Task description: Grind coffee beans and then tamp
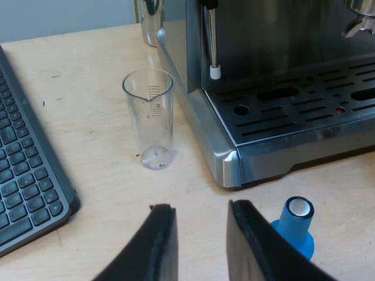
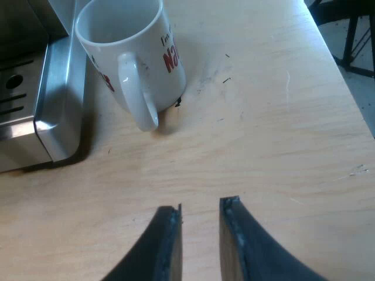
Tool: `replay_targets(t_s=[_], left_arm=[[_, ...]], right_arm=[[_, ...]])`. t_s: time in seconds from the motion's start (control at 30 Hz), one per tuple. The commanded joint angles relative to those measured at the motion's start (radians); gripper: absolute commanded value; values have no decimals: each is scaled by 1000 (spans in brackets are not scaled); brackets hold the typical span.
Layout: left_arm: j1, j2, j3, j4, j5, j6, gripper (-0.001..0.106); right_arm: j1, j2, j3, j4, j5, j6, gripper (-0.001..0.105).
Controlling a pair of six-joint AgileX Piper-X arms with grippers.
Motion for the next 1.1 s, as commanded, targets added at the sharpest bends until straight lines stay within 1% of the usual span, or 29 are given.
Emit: replay_targets(t_s=[0.03, 0.37, 0.43, 0.5, 0.6, 0.7, 0.77, 0.8, 0.83, 0.97, 1.1], left_arm=[[1, -42, 2, -14, -1, -13, 24], [1, -42, 2, -14, -1, -11, 25], [1, -42, 2, -14, -3, -11, 25], [1, -42, 2, -14, -3, -11, 25], [1, -42, 2, -12, -3, -11, 25], [1, -42, -1, -10, -3, -11, 27], [1, -42, -2, -9, -3, -11, 30], [1, -33, -7, -12, 25, -14, 71], [1, -28, -7, -12, 40, -19, 76], [1, -14, -11, -12, 60, -20, 73], [1, 1, -29, -12, 59, -33, 73]], right_arm=[[-1, -47, -1, -6, -2, -3, 18], [-1, -42, -1, -6, 0, -3, 19], [-1, -43, -1, -6, 0, -3, 23], [-1, -43, -1, -6, 0, -3, 30], [-1, -43, -1, -6, 0, -3, 49], [-1, -43, -1, -6, 0, -3, 57], [-1, -43, -3, -4, 0, -3, 58], [-1, -41, -9, -4, 0, -3, 58], [-1, -34, -19, -1, -2, -3, 58], [11, 8, -57, 3, -5, -3, 58], [47, 72, -105, 3, -5, -37, 58]])
